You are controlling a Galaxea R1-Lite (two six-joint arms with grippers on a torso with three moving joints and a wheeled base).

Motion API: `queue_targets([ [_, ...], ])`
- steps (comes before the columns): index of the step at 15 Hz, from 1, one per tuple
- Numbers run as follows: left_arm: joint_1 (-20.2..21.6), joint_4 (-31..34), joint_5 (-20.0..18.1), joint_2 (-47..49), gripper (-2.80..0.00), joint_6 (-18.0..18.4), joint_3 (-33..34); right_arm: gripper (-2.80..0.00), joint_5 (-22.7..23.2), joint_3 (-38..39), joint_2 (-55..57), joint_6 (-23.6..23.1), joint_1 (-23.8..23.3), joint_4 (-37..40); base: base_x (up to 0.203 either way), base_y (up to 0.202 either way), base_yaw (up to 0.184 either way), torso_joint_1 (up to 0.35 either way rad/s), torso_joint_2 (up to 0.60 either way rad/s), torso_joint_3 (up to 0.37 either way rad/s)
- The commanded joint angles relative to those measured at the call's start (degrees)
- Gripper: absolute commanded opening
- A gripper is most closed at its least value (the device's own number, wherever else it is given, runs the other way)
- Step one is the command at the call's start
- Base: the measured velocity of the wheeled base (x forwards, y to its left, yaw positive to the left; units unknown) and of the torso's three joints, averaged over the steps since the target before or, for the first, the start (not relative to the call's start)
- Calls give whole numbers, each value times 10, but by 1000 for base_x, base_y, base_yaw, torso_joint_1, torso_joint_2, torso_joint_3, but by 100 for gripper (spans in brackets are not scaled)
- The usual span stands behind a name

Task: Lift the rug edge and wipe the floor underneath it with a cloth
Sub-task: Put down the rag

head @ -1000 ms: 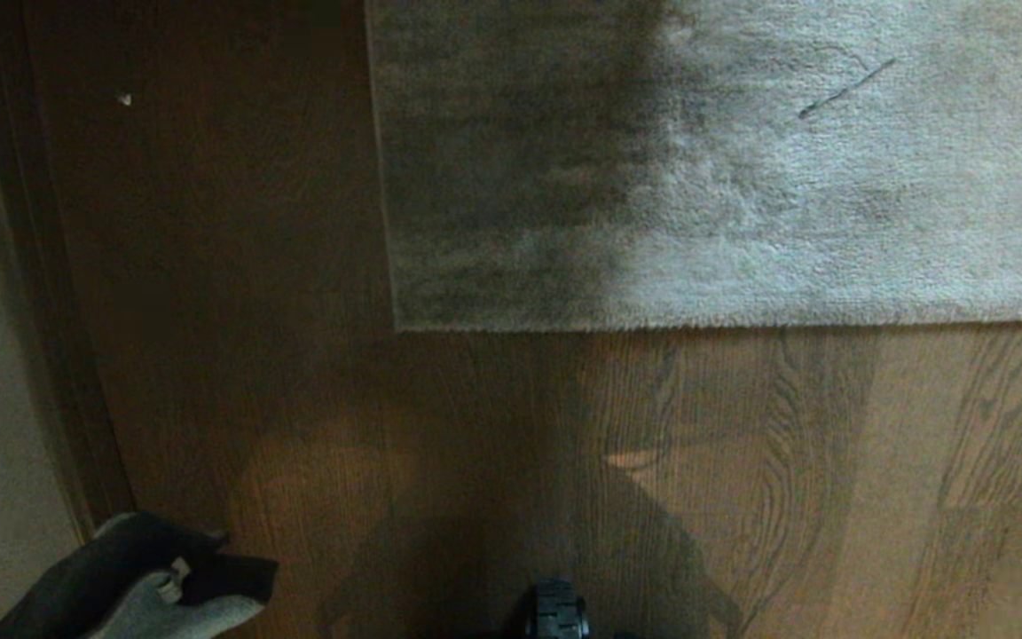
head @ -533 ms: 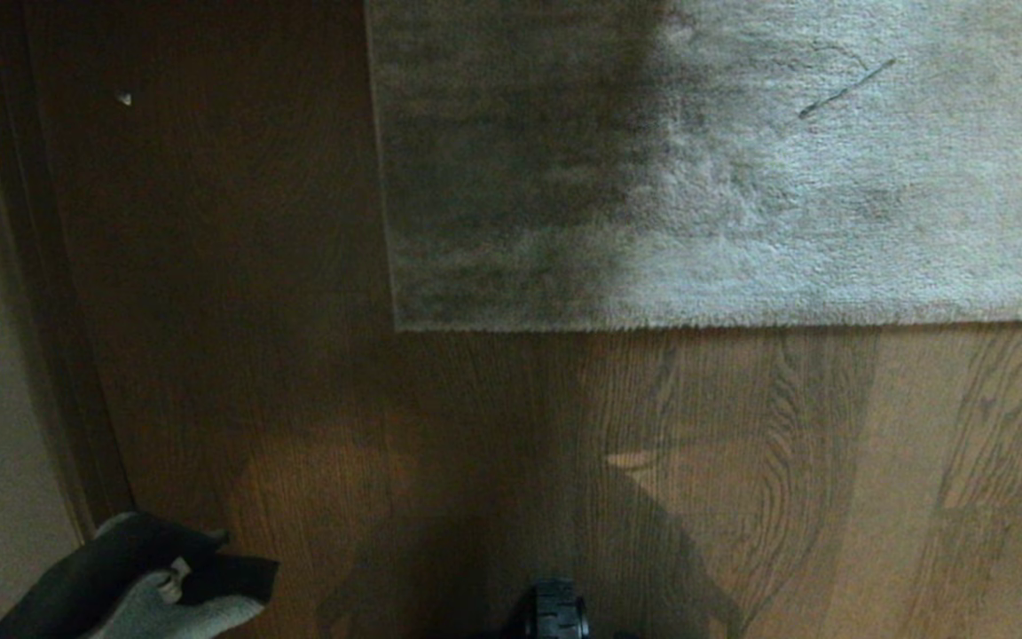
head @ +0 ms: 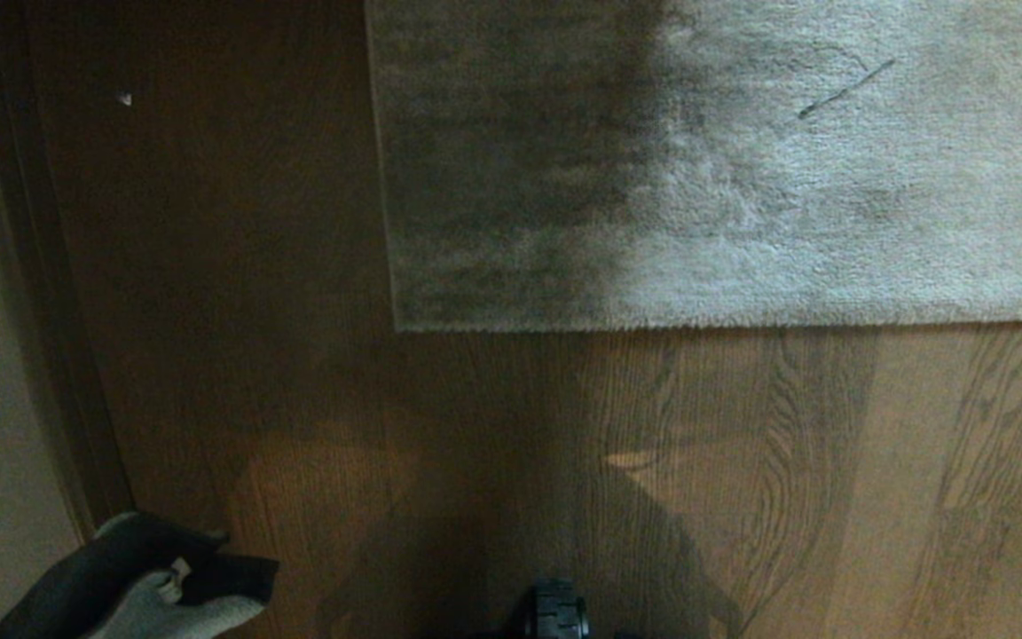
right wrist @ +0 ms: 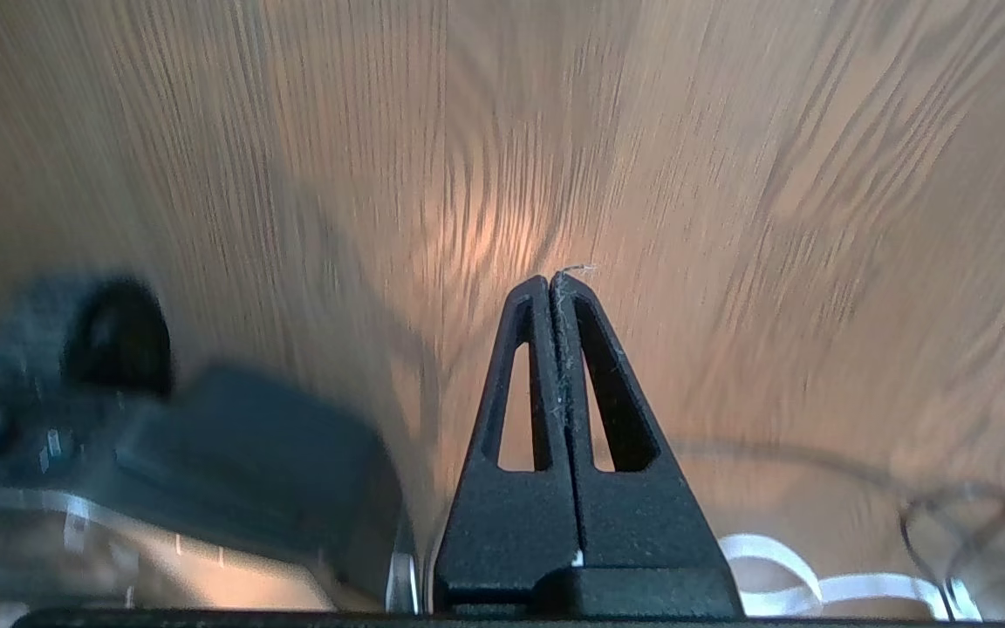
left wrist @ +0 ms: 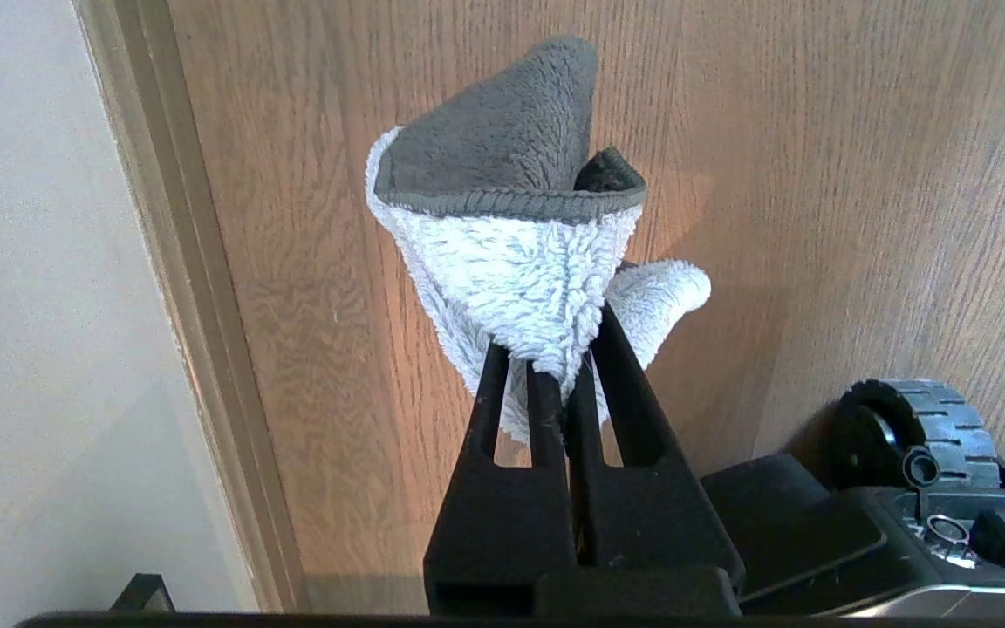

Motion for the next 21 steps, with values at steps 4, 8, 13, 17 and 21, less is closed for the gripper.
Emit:
queue_targets([
  [4,0,0,0,0,-280,0,0,-280,2,0,-121,26,-2,6,0,0,0,0,0,0],
  [8,0,0,0,0,-280,0,0,-280,0,0,-121,46,-2,6,0,0,0,0,0,0],
  [13,0,0,0,0,-280,0,0,-280,0,0,-121,46,-2,6,0,0,0,0,0,0],
  [17,0,0,0,0,-280,-3,0,-280,0,0,-121,46,-2,6,0,0,0,0,0,0],
  [21,0,0,0,0,-280,-2,0,-280,0,0,-121,46,-2,6,0,0,0,0,0,0],
])
